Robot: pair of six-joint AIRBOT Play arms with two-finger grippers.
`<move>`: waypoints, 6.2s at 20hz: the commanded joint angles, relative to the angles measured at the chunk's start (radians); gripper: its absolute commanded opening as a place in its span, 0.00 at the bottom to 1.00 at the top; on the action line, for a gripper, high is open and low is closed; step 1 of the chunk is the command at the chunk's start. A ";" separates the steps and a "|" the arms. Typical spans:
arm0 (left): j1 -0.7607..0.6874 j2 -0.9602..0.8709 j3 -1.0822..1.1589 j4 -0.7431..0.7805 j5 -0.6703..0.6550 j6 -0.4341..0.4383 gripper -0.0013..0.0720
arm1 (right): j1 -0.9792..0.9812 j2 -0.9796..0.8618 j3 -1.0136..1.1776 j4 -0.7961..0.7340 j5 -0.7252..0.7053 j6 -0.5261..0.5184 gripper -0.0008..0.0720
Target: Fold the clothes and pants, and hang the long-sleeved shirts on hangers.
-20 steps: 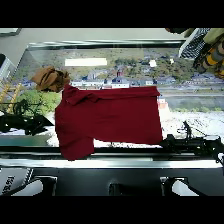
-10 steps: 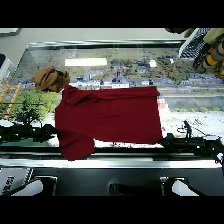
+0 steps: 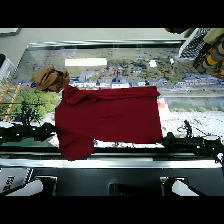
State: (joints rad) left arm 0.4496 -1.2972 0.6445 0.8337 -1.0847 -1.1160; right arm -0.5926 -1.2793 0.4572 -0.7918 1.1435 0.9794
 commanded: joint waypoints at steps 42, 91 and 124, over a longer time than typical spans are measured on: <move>-0.171 0.478 1.234 0.427 -0.429 -0.658 0.03 | 0.484 0.415 1.467 -0.554 0.128 0.709 0.05; -0.378 -0.521 1.097 0.441 -0.447 -0.343 0.82 | 0.441 -0.666 1.462 -0.487 0.547 0.554 0.53; -0.401 0.234 -0.322 -0.135 -0.006 -0.595 0.04 | 0.157 -0.034 0.729 -0.246 0.327 0.474 0.53</move>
State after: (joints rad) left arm 0.0887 -1.0431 0.3233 0.7296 -1.1366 -1.7031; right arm -0.4351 -1.3140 1.1862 -1.0485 1.4651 1.4551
